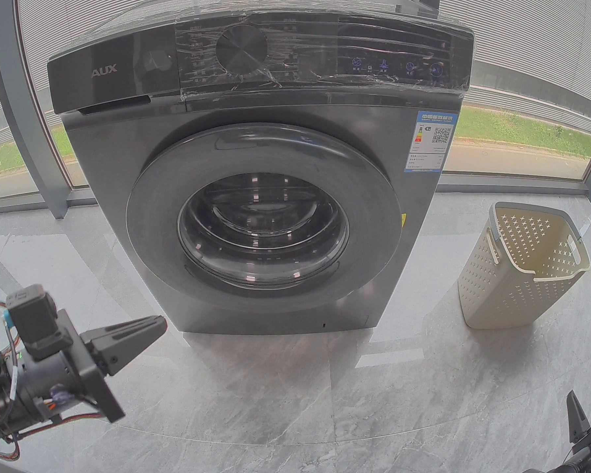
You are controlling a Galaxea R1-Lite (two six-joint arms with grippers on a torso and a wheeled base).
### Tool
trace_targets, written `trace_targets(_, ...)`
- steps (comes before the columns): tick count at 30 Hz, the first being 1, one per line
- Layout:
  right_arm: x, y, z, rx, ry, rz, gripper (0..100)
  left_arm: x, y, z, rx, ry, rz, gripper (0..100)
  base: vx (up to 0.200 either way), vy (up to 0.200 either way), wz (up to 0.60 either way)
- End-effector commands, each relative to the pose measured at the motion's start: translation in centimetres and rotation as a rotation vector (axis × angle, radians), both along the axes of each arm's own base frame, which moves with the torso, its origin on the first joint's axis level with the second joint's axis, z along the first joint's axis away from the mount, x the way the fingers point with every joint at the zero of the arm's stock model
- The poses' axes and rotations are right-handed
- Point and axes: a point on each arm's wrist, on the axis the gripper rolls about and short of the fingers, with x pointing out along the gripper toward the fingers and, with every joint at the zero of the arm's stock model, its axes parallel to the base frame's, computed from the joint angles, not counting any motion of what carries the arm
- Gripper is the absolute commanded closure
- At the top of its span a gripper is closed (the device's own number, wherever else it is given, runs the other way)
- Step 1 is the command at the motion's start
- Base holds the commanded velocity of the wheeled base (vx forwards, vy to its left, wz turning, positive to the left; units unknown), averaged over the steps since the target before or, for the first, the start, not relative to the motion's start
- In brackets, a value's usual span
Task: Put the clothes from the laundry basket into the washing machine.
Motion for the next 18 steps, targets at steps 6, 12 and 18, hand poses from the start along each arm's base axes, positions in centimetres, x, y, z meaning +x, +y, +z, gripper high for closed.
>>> trace_targets(6, 0.1, 0.0, -0.5, -0.001, 0.007, -0.001, 0, -5.2, 4.7, -1.8, 0.013, -0.057, 0.045, 100, 0.000, 0.000, 0.00)
trace_targets(12, 0.0, 0.0, -0.5, 0.000, 0.006, 0.001, 0, -6.2, 5.5, -2.1, -0.002, -0.091, 0.077, 0, 0.000, 0.000, 0.00)
trace_targets(18, 0.1, 0.0, -0.5, 0.002, 0.007, -0.001, 0, -6.8, 6.6, -2.5, 0.006, -0.123, 0.226, 0, 0.000, 0.000, 0.00)
